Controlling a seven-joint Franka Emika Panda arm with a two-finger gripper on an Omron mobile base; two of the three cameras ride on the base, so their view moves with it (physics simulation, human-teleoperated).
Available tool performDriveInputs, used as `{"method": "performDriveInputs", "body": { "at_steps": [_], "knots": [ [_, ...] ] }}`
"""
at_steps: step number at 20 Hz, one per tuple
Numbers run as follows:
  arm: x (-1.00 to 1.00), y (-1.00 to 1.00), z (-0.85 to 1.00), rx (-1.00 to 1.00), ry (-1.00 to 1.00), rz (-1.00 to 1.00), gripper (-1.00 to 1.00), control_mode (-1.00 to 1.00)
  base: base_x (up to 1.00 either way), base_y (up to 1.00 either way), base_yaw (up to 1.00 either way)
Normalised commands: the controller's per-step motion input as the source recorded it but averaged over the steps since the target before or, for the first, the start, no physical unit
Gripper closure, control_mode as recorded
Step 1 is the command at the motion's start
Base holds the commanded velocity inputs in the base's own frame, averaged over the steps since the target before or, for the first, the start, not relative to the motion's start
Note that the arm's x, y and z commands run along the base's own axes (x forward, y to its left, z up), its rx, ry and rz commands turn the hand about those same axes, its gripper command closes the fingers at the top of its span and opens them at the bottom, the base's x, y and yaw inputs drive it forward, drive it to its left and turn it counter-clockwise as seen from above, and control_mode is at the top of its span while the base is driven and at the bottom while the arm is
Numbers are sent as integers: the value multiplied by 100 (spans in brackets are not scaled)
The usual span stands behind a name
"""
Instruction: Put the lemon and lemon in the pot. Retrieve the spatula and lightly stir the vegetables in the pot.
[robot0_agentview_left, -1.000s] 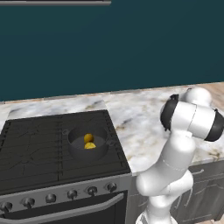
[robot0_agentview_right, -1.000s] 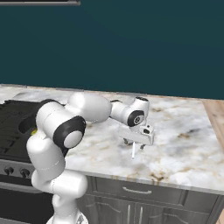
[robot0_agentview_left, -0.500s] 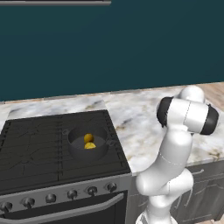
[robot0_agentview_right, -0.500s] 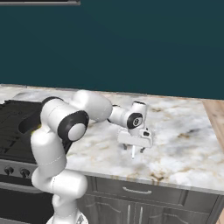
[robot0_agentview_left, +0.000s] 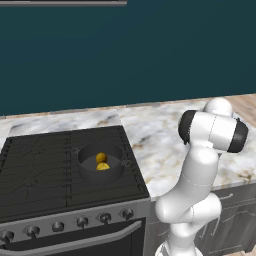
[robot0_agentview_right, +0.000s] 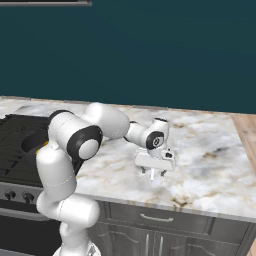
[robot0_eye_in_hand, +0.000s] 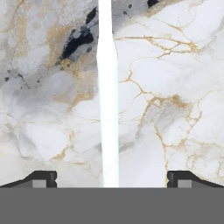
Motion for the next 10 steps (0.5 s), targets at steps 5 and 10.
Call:
{"method": "performDriveInputs", "body": {
  "at_steps": [5, 10],
  "knots": [
    [-9, 0, 0, 2, 0, 3, -100, -100, 0, 0, 0],
    [-9, 0, -3, 0, 0, 3, -100, -100, 0, 0, 0]
  ]
}}
